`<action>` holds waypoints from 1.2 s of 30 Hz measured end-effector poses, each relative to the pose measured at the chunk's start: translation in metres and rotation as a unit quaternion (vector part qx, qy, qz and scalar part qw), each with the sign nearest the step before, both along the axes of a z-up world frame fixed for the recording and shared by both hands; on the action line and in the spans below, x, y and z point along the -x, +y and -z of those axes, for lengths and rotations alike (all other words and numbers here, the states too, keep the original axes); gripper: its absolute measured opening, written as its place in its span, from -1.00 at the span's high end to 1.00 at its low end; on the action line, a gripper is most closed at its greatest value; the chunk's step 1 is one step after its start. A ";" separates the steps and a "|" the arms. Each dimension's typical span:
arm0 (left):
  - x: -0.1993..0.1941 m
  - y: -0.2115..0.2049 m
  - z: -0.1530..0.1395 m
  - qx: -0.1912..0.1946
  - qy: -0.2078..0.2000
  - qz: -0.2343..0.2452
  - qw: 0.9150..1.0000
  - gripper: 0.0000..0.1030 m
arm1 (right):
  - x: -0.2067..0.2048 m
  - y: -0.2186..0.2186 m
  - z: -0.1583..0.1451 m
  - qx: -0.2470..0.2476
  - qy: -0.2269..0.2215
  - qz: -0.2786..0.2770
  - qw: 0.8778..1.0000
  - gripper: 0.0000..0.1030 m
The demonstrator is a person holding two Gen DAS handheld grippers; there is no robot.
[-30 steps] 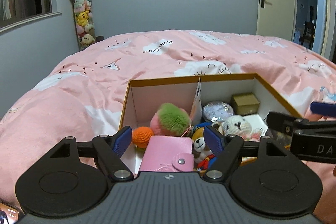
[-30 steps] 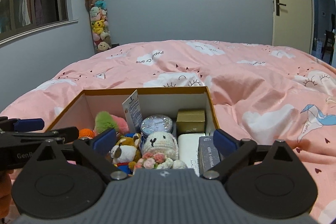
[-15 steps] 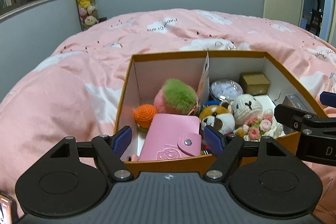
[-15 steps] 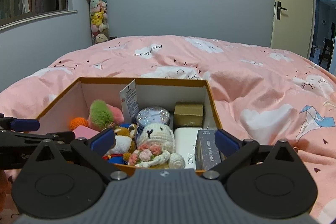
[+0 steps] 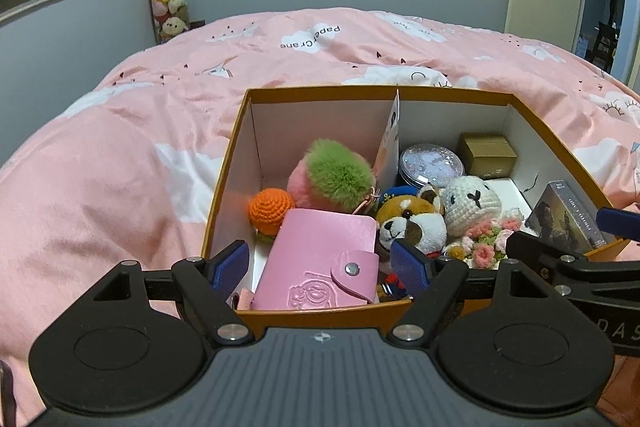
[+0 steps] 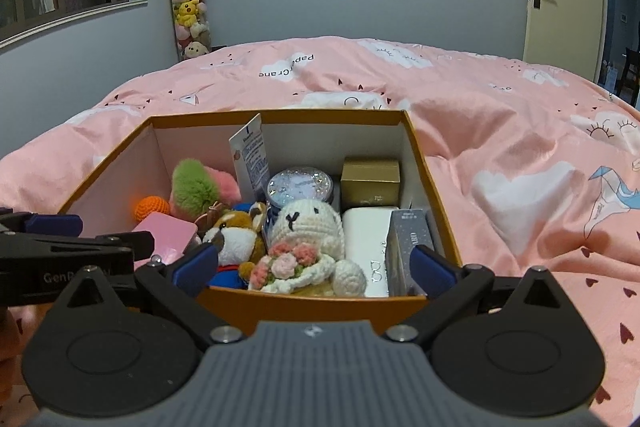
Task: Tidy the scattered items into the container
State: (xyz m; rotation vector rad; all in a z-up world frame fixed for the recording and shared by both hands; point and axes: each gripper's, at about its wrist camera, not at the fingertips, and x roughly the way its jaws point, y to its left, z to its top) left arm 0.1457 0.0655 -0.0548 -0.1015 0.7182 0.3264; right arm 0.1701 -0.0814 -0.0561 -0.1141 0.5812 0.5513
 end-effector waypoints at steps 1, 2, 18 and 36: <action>0.000 0.000 0.000 0.001 0.000 0.000 1.000 -0.79 | 0.000 0.000 0.001 0.000 0.000 0.001 1.000 -0.99; -0.001 0.000 0.001 0.000 0.001 0.001 1.000 -0.79 | 0.000 0.000 0.001 0.000 -0.001 0.000 1.000 -0.99; -0.002 -0.001 0.004 0.006 0.005 -0.002 1.000 -0.83 | -0.001 0.000 0.003 0.000 -0.003 0.000 1.000 -0.99; -0.003 -0.001 0.004 0.009 0.007 -0.004 1.000 -0.84 | -0.001 0.000 0.003 0.000 -0.004 0.000 1.000 -0.99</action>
